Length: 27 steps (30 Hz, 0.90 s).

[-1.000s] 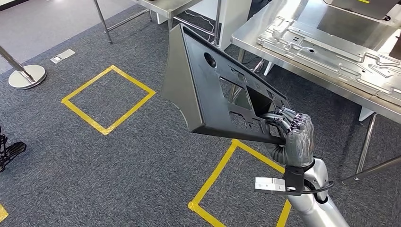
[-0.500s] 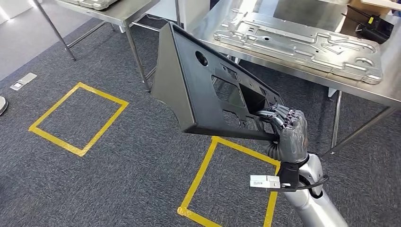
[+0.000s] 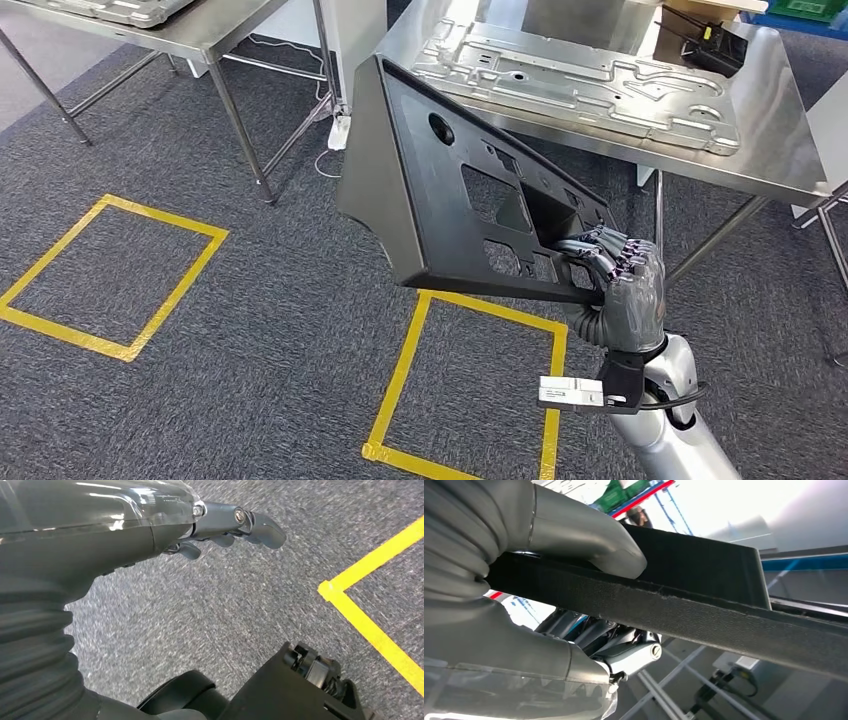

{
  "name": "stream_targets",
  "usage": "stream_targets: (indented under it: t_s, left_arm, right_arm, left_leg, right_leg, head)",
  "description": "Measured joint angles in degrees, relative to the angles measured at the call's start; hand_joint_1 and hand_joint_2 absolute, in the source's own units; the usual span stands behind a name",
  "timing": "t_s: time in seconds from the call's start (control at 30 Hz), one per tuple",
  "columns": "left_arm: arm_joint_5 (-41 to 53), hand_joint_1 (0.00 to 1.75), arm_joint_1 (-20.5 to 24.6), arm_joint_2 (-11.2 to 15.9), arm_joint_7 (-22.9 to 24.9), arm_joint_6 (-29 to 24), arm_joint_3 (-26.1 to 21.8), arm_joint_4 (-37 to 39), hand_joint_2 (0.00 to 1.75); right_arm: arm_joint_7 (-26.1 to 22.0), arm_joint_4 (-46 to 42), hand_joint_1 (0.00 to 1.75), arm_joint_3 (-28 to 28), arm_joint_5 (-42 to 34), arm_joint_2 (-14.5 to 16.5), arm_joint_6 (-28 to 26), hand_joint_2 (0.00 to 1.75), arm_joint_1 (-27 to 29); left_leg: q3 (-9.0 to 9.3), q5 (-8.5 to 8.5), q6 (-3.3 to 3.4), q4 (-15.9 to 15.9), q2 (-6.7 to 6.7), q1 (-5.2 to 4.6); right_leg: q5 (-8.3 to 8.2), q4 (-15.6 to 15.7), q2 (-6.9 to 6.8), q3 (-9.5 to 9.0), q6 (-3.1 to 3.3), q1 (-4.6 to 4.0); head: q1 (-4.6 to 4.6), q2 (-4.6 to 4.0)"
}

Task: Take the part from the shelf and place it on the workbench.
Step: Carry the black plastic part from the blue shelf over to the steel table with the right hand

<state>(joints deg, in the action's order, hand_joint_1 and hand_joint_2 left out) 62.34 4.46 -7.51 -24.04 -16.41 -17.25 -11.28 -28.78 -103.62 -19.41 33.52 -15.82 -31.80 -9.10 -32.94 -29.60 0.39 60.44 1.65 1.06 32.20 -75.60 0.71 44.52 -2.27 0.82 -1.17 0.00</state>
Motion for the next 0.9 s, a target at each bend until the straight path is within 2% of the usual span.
stream_targets:
  t_s: [0.03,0.07,0.13,0.17,0.2,0.27,0.3,0.33,0.4,0.47,0.5,0.53,0.57,0.6,0.63,0.67,0.7,0.73,0.77,0.8,0.83,0.9]
  left_arm:
    - [0.0,0.0,0.01,0.0,0.01,0.01,0.0,0.0,1.75]
    - [0.0,0.0,0.02,-0.06,0.0,0.02,0.0,0.0,1.75]
    - [0.0,0.0,0.04,-0.16,-0.03,0.04,0.0,0.0,1.75]
    - [0.01,0.0,0.05,-0.22,-0.03,0.06,0.0,0.0,1.75]
    - [0.02,0.0,0.06,-0.22,-0.04,0.07,0.0,0.0,1.75]
    - [0.05,0.0,0.14,-0.23,-0.03,0.08,0.0,-0.01,1.75]
    - [0.05,0.0,0.2,-0.23,-0.04,0.1,0.01,-0.01,1.75]
    - [0.05,0.0,0.24,-0.23,-0.05,0.12,0.01,-0.02,1.75]
    - [0.03,0.0,0.32,-0.25,-0.15,0.15,0.01,-0.02,1.75]
    - [-0.02,0.0,0.57,-0.25,-0.29,0.15,0.0,-0.03,1.75]
    - [-0.02,0.0,0.69,-0.25,-0.34,0.19,0.0,-0.03,1.75]
    - [0.01,0.0,0.78,-0.25,-0.33,0.25,0.01,-0.03,1.75]
    - [0.04,0.0,0.78,-0.25,-0.26,0.37,0.01,-0.03,1.75]
    - [0.08,0.0,0.74,-0.25,-0.18,0.5,0.01,-0.02,1.75]
    - [0.11,0.0,0.67,-0.25,-0.1,0.63,0.02,-0.01,1.75]
    - [0.14,0.0,0.59,-0.25,-0.03,0.74,0.01,0.0,1.75]
    - [0.16,0.0,0.52,-0.25,0.02,0.8,0.01,0.01,1.75]
    - [0.19,0.0,0.48,-0.24,0.05,0.82,0.01,0.02,1.75]
    - [0.19,0.0,0.47,-0.26,0.03,0.85,0.01,0.01,1.75]
    - [0.2,0.0,0.5,-0.26,0.01,0.9,0.02,0.01,1.75]
    - [0.19,0.0,0.51,-0.26,-0.03,0.98,0.02,0.0,1.75]
    - [0.18,0.0,0.48,-0.26,-0.08,1.2,0.02,0.0,1.75]
  right_arm:
    - [0.01,0.0,1.75,0.03,0.01,-0.01,0.0,1.75,0.04]
    - [0.03,0.0,1.75,0.08,0.01,-0.01,0.0,1.75,0.05]
    - [0.07,-0.03,1.75,0.18,0.01,-0.03,0.0,1.75,0.02]
    - [0.09,-0.06,1.75,0.21,0.01,-0.04,0.0,1.75,0.02]
    - [0.14,-0.09,1.75,0.21,0.01,-0.05,0.0,1.75,0.05]
    - [0.24,-0.16,1.75,0.23,0.02,-0.09,0.0,1.75,0.18]
    - [0.28,-0.2,1.75,0.24,0.02,-0.11,-0.01,1.75,0.22]
    - [0.31,-0.25,1.75,0.25,0.02,-0.12,-0.01,1.75,0.21]
    - [0.32,-0.31,1.75,0.24,0.02,-0.13,-0.02,1.75,0.17]
    - [0.32,-0.31,1.75,0.17,0.03,-0.12,-0.01,1.75,0.23]
    - [0.32,-0.31,1.75,0.15,0.04,-0.11,0.01,1.75,0.28]
    - [0.34,-0.31,1.75,0.13,0.05,-0.11,0.04,1.75,0.31]
    - [0.37,-0.31,1.75,0.13,0.07,-0.11,0.09,1.75,0.33]
    - [0.39,-0.31,1.75,0.14,0.08,-0.11,0.18,1.75,0.33]
    - [0.43,-0.3,1.75,0.15,0.09,-0.11,0.29,1.75,0.29]
    - [0.45,-0.29,1.75,0.16,0.13,-0.11,0.41,1.75,0.23]
    - [0.46,-0.28,1.75,0.15,0.17,-0.11,0.51,1.75,0.19]
    - [0.48,-0.27,1.75,0.16,0.19,-0.12,0.57,1.75,0.16]
    - [0.49,-0.27,1.75,0.17,0.21,-0.15,0.61,1.75,0.16]
    - [0.5,-0.27,1.75,0.2,0.16,-0.17,0.62,1.75,0.18]
    - [0.5,-0.27,1.75,0.23,0.1,-0.2,0.63,1.75,0.09]
    - [0.5,-0.27,1.75,0.24,0.02,-0.22,0.66,1.75,-0.22]
  left_leg:
    - [0.19,-0.17,-0.07,0.0,0.64,0.01]
    - [0.49,-0.4,-0.2,0.0,1.23,0.03]
    - [1.13,-0.9,-0.69,-0.13,2.31,-0.18]
    - [1.4,-1.09,-0.97,-0.24,2.79,-0.38]
    - [1.67,-1.21,-1.24,-0.45,3.27,-0.57]
    - [2.27,-1.44,-1.82,-0.85,4.05,-0.74]
    - [2.38,-1.83,-2.08,-0.57,3.49,-0.69]
    - [1.98,-2.7,-2.31,0.68,2.38,-0.62]
    - [-0.99,-5.85,-2.48,7.08,-0.43,-0.49]
    - [-4.81,-8.42,-2.51,14.6,-1.35,-0.53]
    - [-5.69,-8.27,-2.5,16.06,-1.43,-0.54]
    - [-5.51,-6.98,-2.47,15.18,-1.47,-0.5]
    - [-4.4,-4.82,-2.45,12.21,-1.7,-0.42]
    - [-2.82,-2.5,-2.41,8.12,-2.51,-0.26]
    - [-1.35,-0.92,-2.38,4.35,-3.86,-0.08]
    - [-0.35,-0.06,-2.24,1.69,-5.06,0.07]
    - [0.12,0.05,-2.03,0.34,-5.96,0.08]
    - [0.21,-0.16,-1.72,0.04,-6.16,-0.02]
    - [0.23,-0.1,-1.31,-0.1,-5.64,-0.04]
    - [0.37,0.0,-0.94,-0.33,-5.08,-0.04]
    - [0.55,0.1,-0.57,-0.56,-4.48,0.05]
    - [0.84,0.16,-0.06,-0.91,-3.26,0.2]
  right_leg:
    - [-1.42,1.58,-0.23,-0.7,-0.03,0.03]
    - [-3.52,5.24,-0.78,-2.53,-0.02,0.03]
    - [-6.15,12.87,-3.32,-6.49,0.14,-0.47]
    - [-6.56,15.04,-4.22,-7.59,0.3,-0.76]
    - [-6.3,15.74,-4.63,-7.91,0.51,-1.06]
    - [-6.3,15.96,-3.41,-7.96,1.07,-0.96]
    - [-6.27,16.08,-2.79,-8.08,1.41,-0.74]
    - [-6.26,16.2,-2.23,-8.24,1.82,-0.5]
    - [-6.16,16.29,-1.11,-8.48,2.5,-0.24]
    - [-6.04,16.27,0.15,-8.65,2.78,-0.3]
    - [-5.99,16.26,0.87,-8.77,2.82,-0.33]
    - [-5.94,16.24,1.63,-8.94,2.8,-0.32]
    - [-5.86,16.2,2.41,-9.12,2.72,-0.27]
    - [-5.75,16.12,3.17,-9.26,2.57,-0.19]
    - [-5.65,15.96,3.87,-9.24,2.33,-0.2]
    - [-5.64,15.84,4.52,-9.07,2.04,-0.19]
    - [-5.71,15.81,5.1,-8.85,1.71,-0.14]
    - [-5.87,15.89,5.67,-8.61,1.36,-0.06]
    - [-6.03,16.04,6.18,-8.43,1.01,-0.02]
    - [-6.0,16.01,5.9,-8.25,0.74,-0.03]
    - [-5.59,15.33,4.93,-7.83,0.5,-0.16]
    - [-3.23,10.65,1.95,-5.44,0.23,-0.28]
  head:
    - [-0.16,0.0]
    - [-0.3,0.0]
    - [-0.57,0.0]
    - [-0.62,0.0]
    - [-0.56,0.0]
    - [-0.29,0.0]
    - [-0.07,0.0]
    - [0.21,0.0]
    - [1.08,0.0]
    - [1.78,0.0]
    - [1.97,0.0]
    - [2.13,0.0]
    - [2.27,0.0]
    - [2.42,0.0]
    - [2.57,0.0]
    - [2.63,0.0]
    - [2.62,0.0]
    - [2.58,0.0]
    - [2.52,0.0]
    - [2.47,0.0]
    - [2.19,0.0]
    - [1.34,0.0]
